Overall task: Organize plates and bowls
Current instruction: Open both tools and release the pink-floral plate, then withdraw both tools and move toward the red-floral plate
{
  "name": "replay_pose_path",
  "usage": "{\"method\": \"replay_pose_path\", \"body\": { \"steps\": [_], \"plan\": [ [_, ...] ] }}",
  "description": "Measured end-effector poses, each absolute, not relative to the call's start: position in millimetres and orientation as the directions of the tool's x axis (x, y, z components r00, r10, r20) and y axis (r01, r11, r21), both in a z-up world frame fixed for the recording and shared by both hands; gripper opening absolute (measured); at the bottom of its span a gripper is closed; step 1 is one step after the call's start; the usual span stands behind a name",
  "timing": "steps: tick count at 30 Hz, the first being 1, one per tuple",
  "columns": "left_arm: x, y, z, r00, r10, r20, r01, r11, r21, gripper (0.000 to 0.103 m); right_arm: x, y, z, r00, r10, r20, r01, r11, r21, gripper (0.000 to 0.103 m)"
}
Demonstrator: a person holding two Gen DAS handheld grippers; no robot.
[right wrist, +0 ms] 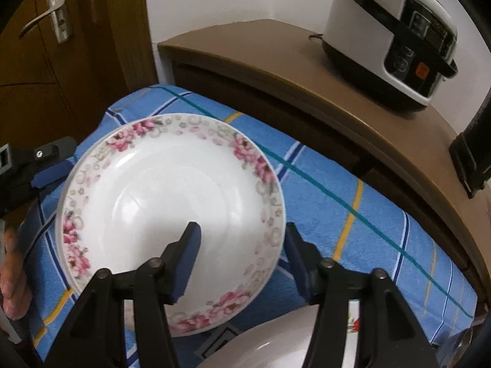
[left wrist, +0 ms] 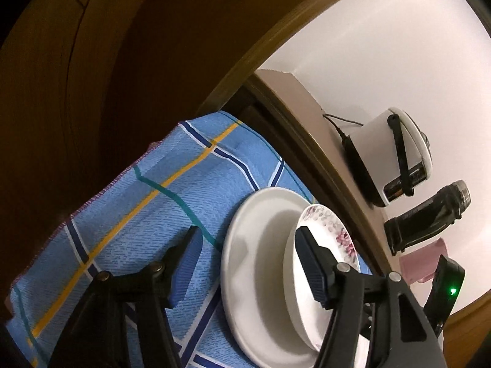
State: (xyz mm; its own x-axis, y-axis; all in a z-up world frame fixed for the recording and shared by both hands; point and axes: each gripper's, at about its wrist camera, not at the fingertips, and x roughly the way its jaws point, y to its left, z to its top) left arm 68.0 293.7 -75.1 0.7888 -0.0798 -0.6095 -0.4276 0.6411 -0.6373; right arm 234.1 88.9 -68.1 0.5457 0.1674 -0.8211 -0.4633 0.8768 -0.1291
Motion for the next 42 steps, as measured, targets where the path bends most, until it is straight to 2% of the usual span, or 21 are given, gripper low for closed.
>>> {"method": "replay_pose_path", "body": {
  "steps": [4,11,13,18,26,30,32,36,39,42],
  "plan": [
    [56.3,303.6,-74.0,0.798,-0.022,-0.602,-0.47,0.602,-0.645,0.067,233.5,88.1,-68.5,0.548,0.175,-0.818,-0.463,0.878,-0.123,0.057],
    [75.8,282.7,-74.3,0.776,-0.148,-0.613,-0.372,0.677,-0.635,0.069,228.7,92.2,-67.1,0.574,0.148,-0.806,-0.463,0.87,-0.17,0.058],
    [78.2,275.5,-71.3,0.764,-0.132,-0.631,-0.373,0.709,-0.599,0.074,227.2,95.0,-67.7,0.583,0.133,-0.801,-0.464,0.864,-0.194,0.058],
    [78.4,273.2,-71.5,0.763,-0.142,-0.631,-0.362,0.715,-0.598,0.079,220.7,107.5,-69.0,0.578,0.168,-0.799,-0.517,0.833,-0.199,0.058],
    [82.5,270.1,-73.2,0.764,-0.129,-0.632,-0.365,0.721,-0.589,0.08,216.8,87.4,-61.4,0.61,0.129,-0.782,-0.464,0.858,-0.22,0.056],
    [80.1,263.8,-68.9,0.756,-0.076,-0.651,-0.378,0.761,-0.527,0.081,184.3,52.1,-31.0,0.649,0.234,-0.724,-0.454,0.882,-0.123,0.062],
    [73.1,257.5,-61.6,0.758,0.0,-0.653,-0.397,0.794,-0.461,0.08,167.8,24.9,-24.4,0.648,0.277,-0.71,-0.443,0.895,-0.056,0.063],
    [44.6,231.0,-41.1,0.774,0.195,-0.603,-0.447,0.842,-0.303,0.081,143.6,-36.1,-21.2,0.701,0.219,-0.679,-0.329,0.944,-0.036,0.063],
    [35.4,204.1,-30.7,0.78,0.213,-0.588,-0.417,0.878,-0.234,0.081,134.0,-70.7,-26.2,0.728,0.137,-0.671,-0.238,0.969,-0.06,0.063],
    [33.9,176.0,-22.3,0.8,0.146,-0.582,-0.334,0.914,-0.23,0.081,129.6,-95.2,-38.0,0.718,0.086,-0.69,-0.182,0.981,-0.067,0.062]
  ]
}}
